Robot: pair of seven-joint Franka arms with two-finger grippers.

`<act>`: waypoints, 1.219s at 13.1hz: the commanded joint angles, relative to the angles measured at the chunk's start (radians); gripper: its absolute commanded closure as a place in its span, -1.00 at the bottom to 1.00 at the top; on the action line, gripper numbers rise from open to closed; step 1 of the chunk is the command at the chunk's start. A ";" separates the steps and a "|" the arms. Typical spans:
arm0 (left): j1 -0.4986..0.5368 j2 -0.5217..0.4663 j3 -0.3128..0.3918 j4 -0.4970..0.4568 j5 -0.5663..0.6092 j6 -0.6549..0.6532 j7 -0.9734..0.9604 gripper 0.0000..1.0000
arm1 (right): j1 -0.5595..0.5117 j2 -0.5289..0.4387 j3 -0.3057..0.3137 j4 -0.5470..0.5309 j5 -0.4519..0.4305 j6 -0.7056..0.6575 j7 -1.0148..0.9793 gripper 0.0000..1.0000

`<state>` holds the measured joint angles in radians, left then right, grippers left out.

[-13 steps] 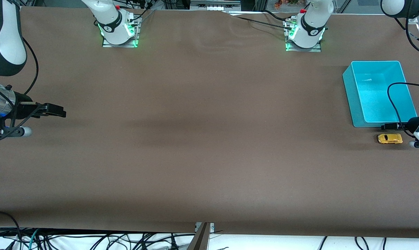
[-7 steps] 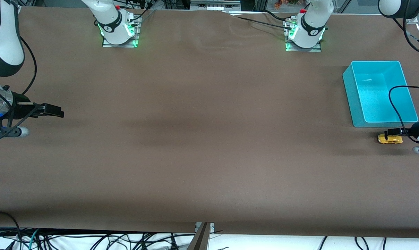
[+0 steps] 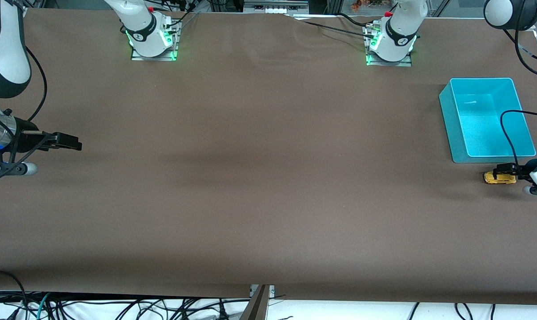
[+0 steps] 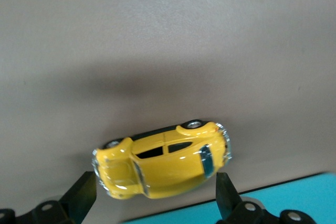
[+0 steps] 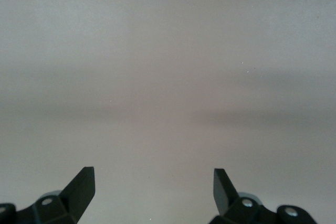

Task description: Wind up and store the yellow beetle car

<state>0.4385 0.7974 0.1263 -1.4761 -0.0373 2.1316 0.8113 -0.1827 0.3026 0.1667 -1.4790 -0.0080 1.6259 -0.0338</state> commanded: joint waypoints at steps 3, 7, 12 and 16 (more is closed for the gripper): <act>0.000 0.013 0.009 0.025 -0.010 0.005 0.282 -1.00 | -0.003 -0.017 0.002 0.000 -0.009 -0.017 0.008 -1.00; 0.000 0.016 0.009 0.022 -0.042 0.033 0.589 -1.00 | -0.003 -0.017 0.001 0.000 -0.009 -0.017 0.008 -1.00; -0.009 0.040 0.009 0.020 -0.030 0.113 0.819 -1.00 | -0.003 -0.017 0.002 0.000 -0.009 -0.017 0.008 -1.00; -0.012 0.034 0.009 0.022 -0.030 0.087 0.813 -1.00 | -0.003 -0.017 0.002 0.000 -0.009 -0.017 0.008 -1.00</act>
<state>0.4336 0.8140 0.1291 -1.4728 -0.0549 2.2271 1.5952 -0.1827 0.3026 0.1666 -1.4790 -0.0081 1.6259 -0.0338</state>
